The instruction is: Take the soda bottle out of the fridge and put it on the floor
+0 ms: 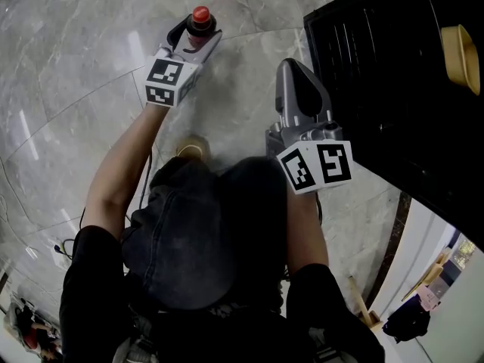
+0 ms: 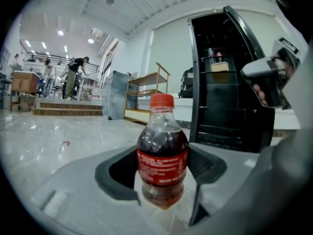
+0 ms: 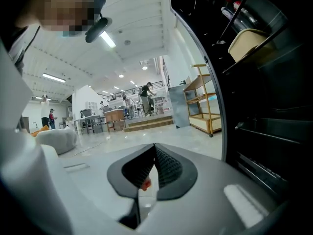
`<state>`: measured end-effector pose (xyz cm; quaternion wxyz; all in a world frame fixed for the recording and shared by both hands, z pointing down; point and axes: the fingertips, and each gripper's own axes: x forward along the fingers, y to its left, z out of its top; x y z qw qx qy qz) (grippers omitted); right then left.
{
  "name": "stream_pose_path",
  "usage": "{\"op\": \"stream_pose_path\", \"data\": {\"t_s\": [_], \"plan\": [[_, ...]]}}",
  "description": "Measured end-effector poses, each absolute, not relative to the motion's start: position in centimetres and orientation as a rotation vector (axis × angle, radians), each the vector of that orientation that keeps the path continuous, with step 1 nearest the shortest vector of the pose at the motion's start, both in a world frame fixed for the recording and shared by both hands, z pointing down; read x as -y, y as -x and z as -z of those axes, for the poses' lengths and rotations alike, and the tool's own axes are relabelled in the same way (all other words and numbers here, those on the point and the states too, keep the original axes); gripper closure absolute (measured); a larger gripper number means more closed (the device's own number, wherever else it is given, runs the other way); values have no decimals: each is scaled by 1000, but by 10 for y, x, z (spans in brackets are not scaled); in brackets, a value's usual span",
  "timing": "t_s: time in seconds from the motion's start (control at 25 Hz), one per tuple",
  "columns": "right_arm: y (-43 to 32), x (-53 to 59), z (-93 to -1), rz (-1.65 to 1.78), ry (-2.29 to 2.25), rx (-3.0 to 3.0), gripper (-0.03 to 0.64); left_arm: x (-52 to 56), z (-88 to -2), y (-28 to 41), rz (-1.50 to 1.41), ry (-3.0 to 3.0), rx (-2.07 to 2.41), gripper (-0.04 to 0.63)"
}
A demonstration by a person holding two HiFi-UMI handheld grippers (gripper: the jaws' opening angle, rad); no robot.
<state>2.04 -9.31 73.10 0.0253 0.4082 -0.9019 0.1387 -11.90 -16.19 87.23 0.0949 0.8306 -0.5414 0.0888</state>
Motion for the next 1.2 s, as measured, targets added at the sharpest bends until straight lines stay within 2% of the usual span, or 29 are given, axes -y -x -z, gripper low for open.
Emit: {"op": "stream_pose_path", "data": {"t_s": [0.56,1.2], "plan": [[-20,89,-742,-440,-1233,2769,617,151,-958,135,-303,-2378,1632,295],[-14,95,-754,-473,-1216,2744,617,147,-981,124,-296,-2412,1604,293]]}}
